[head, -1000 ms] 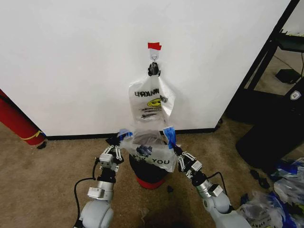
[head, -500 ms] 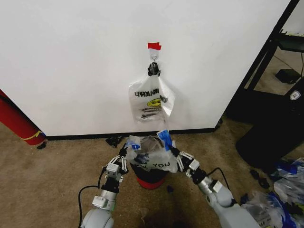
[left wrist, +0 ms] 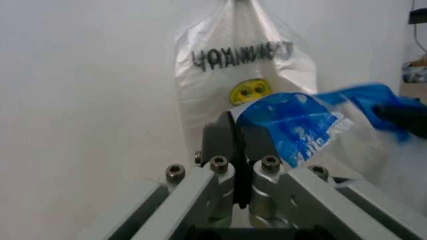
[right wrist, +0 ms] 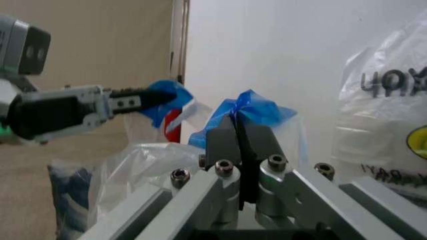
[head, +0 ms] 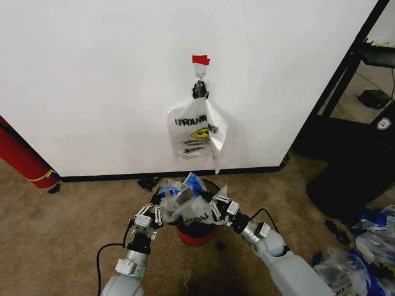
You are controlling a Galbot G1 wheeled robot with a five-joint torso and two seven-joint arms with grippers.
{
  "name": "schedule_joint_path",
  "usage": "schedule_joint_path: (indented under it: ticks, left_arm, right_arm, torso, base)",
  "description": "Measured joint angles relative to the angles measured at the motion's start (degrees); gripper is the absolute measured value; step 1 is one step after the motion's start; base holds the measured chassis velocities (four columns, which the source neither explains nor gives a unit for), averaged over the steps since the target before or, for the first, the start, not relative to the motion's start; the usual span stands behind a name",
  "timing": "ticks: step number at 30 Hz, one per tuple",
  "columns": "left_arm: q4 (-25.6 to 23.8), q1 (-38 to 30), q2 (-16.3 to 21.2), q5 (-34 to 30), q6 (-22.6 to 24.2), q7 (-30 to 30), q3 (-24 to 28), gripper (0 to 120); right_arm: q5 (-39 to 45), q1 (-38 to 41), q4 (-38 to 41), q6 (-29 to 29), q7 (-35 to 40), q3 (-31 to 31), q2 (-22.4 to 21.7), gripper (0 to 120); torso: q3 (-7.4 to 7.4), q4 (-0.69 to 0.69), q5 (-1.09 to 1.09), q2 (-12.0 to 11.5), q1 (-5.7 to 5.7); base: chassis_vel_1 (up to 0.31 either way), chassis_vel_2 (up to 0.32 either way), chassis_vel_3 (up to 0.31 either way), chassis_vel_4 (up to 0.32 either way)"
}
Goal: Pick up the garbage bag from the wall and place it over the trash bin.
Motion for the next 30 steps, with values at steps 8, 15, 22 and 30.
schedule_joint_path:
  ticks: [8,15,22,30]
  left_arm:
    - [1.2,1.3,1.3,0.5,-0.6,0.4,1.3,0]
    - [0.8,2.9,3.3,1.0,-0.7,-0.7,0.6,0]
    - [0.9,4.4,4.1,2.8,-1.0,-1.2,0.5,0]
    - [3.6,5.3,3.6,5.3,-2.2,-1.3,0.8,0]
  right_arm:
    - [6.3,-2.4,3.1,0.0,0.1,2.1,-4.4,0]
    - [8.7,-9.7,8.3,2.0,-2.2,3.8,-13.4,0]
    - [9.2,-13.1,8.6,5.1,-2.5,5.1,-14.8,0]
    - [9.2,-14.4,4.3,7.4,-4.1,5.7,-14.4,0]
  torso:
    - [0.00,0.00,-0.01,0.0,0.00]
    - [-0.01,-0.01,0.00,0.0,0.00]
    - [-0.01,0.01,0.00,0.0,0.00]
    - [-0.01,0.00,0.00,0.0,0.00]
  base:
    - [0.000,0.000,0.000,0.000]
    - [0.000,0.000,0.000,0.000]
    - [0.000,0.000,0.000,0.000]
    - [0.000,0.000,0.000,0.000]
